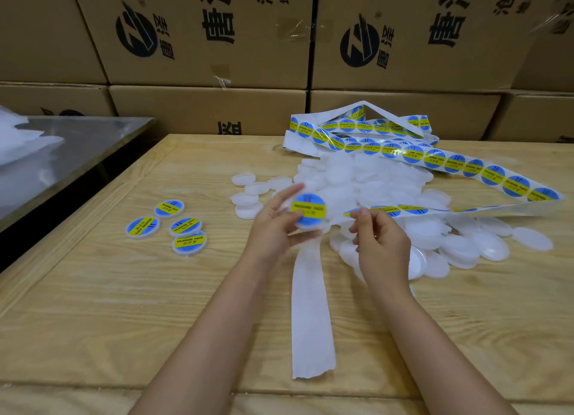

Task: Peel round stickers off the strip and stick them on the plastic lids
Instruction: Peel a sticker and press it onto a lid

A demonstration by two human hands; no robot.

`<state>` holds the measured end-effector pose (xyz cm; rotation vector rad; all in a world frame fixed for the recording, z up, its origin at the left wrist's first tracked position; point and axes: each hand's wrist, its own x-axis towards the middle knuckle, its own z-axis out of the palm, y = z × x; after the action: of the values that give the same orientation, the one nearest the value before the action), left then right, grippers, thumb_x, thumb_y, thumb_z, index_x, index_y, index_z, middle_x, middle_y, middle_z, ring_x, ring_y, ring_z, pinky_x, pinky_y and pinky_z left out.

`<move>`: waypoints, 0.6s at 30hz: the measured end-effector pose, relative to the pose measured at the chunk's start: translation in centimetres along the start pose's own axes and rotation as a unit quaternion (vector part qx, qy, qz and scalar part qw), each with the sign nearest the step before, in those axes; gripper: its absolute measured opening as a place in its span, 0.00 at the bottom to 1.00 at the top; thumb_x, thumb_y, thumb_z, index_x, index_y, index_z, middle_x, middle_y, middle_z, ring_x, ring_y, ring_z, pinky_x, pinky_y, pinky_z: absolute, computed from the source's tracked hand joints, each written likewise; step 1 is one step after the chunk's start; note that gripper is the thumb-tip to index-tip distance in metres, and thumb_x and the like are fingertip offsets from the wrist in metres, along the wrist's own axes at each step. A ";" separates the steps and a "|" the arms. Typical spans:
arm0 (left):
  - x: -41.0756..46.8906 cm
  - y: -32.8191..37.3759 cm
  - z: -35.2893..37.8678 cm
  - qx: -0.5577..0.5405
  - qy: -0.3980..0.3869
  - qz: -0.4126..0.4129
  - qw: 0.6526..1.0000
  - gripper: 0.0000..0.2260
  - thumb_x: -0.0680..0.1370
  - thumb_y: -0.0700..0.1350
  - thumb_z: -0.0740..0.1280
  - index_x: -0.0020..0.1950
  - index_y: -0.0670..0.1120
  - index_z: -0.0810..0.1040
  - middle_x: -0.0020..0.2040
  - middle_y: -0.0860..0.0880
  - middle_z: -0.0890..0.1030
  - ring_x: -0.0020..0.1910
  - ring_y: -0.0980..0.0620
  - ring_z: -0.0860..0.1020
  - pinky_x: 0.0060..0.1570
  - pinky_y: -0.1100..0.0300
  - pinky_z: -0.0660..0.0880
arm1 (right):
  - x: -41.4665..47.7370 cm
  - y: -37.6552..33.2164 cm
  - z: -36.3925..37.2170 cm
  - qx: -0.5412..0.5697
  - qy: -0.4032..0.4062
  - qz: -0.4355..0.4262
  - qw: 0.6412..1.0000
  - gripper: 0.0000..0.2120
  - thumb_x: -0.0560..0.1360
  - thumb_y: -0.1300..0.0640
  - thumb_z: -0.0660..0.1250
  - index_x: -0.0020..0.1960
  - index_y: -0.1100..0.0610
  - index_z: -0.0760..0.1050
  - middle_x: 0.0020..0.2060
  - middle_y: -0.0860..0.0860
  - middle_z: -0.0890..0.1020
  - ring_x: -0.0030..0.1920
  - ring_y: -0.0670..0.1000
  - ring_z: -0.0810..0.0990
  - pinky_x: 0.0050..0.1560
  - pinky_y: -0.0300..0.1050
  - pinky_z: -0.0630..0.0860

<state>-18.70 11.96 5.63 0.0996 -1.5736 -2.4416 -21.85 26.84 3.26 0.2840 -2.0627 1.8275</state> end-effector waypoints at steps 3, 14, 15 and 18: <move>1.5 1.9 -2.5 0.108 0.189 0.087 0.972 0.19 0.76 0.30 0.58 0.59 0.51 0.74 0.45 0.49 0.78 0.40 0.53 0.78 0.39 0.61 0.76 | 0.4 0.3 -0.3 -0.058 0.022 -0.035 0.997 0.05 0.77 0.54 0.63 0.44 0.45 0.74 0.33 0.45 0.77 0.32 0.41 0.73 0.35 0.32 0.68; 2.0 2.1 -13.4 0.529 0.484 0.070 0.694 0.17 0.76 0.37 0.58 0.64 0.46 0.72 0.61 0.40 0.75 0.64 0.40 0.67 0.61 0.48 0.58 | 0.6 1.2 -0.2 -0.152 -0.058 0.031 0.986 0.19 0.78 0.45 0.58 0.69 0.43 0.67 0.25 0.47 0.75 0.35 0.45 0.77 0.37 0.40 0.71; 2.0 2.0 -13.7 0.540 0.486 0.044 0.685 0.17 0.77 0.38 0.58 0.65 0.46 0.72 0.62 0.39 0.74 0.64 0.39 0.66 0.62 0.48 0.58 | 0.8 1.2 -0.3 -0.144 -0.058 0.047 0.987 0.19 0.79 0.46 0.58 0.69 0.44 0.67 0.28 0.49 0.77 0.35 0.47 0.78 0.38 0.42 0.72; 2.0 1.9 -14.6 0.547 0.492 -0.020 0.678 0.16 0.77 0.40 0.58 0.64 0.47 0.74 0.66 0.40 0.70 0.66 0.39 0.63 0.64 0.47 0.56 | 1.3 1.1 -0.5 -0.089 -0.043 0.117 0.988 0.18 0.79 0.49 0.60 0.68 0.46 0.69 0.38 0.57 0.81 0.30 0.51 0.74 0.36 0.46 0.74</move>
<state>-17.65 -2.22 1.36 1.3434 -2.0146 -0.6796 -23.44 27.65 2.81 0.0765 -2.3879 1.7690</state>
